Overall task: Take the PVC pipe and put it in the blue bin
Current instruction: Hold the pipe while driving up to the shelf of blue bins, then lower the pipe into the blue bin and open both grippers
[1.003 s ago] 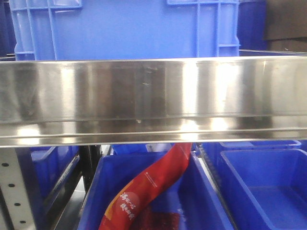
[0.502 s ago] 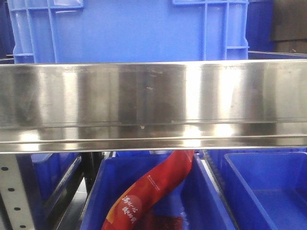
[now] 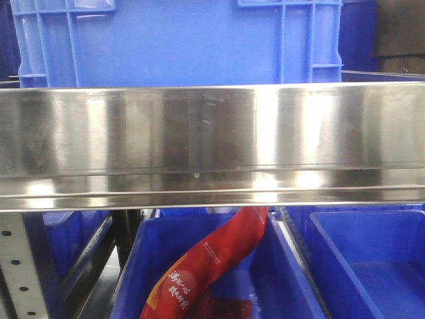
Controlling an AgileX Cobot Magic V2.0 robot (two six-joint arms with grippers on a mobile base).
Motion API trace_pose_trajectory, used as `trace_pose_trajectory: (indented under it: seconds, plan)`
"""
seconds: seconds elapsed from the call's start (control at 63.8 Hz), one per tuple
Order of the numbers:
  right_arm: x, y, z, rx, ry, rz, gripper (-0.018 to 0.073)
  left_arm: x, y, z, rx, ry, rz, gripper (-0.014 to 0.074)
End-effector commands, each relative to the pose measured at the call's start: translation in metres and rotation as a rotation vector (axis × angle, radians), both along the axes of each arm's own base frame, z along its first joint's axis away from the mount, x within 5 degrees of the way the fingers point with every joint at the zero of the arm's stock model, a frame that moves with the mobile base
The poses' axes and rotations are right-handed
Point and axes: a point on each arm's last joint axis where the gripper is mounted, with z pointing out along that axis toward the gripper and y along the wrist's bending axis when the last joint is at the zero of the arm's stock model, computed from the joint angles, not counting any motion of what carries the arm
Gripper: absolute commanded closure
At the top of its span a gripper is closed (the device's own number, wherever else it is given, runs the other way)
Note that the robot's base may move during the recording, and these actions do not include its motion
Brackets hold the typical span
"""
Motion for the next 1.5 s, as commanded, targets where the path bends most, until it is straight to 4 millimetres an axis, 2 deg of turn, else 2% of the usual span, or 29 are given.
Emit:
trace_pose_trajectory:
  seconds: [0.0,0.141,0.219,0.298,0.439,0.69,0.925,1.176,1.348,1.489]
  plan:
    - [-0.001,0.0,0.004,-0.014,-0.049,-0.002,0.0727,-0.002,0.0,0.005,-0.021,-0.037,-0.011,0.0707]
    - [-0.002,0.0,0.006,-0.009,-0.047,0.0,0.0727,-0.001,-0.001,0.006,-0.042,-0.049,-0.021,0.0707]
    - [-0.001,0.001,0.015,-0.024,-0.059,0.007,0.0727,0.002,-0.003,0.014,-0.058,-0.042,-0.033,0.0707]
    - [0.002,0.002,0.025,-0.068,-0.071,0.029,0.0727,0.009,-0.007,0.02,-0.06,-0.01,-0.057,0.0707]
    - [0.019,0.008,0.038,-0.112,-0.05,0.088,0.0727,0.027,-0.016,0.034,-0.009,0.008,-0.11,0.0707]
    - [0.068,0.037,0.048,-0.125,0.04,0.264,0.0727,0.063,-0.038,0.061,-0.001,0.027,-0.196,0.0707]
    - [0.121,0.085,0.055,-0.162,0.128,0.42,0.0727,0.107,-0.067,0.082,0.009,0.058,-0.261,0.0707]
    - [0.174,0.124,0.067,-0.174,0.158,0.469,0.0727,0.156,-0.099,0.094,0.007,0.046,-0.302,0.0707]
    - [0.206,0.141,0.068,-0.179,0.174,0.47,0.0727,0.189,-0.113,0.093,0.013,0.044,-0.294,0.0707]
    - [0.231,0.154,0.052,-0.188,0.204,0.468,0.0727,0.217,-0.125,0.074,0.031,0.101,-0.29,0.0707]
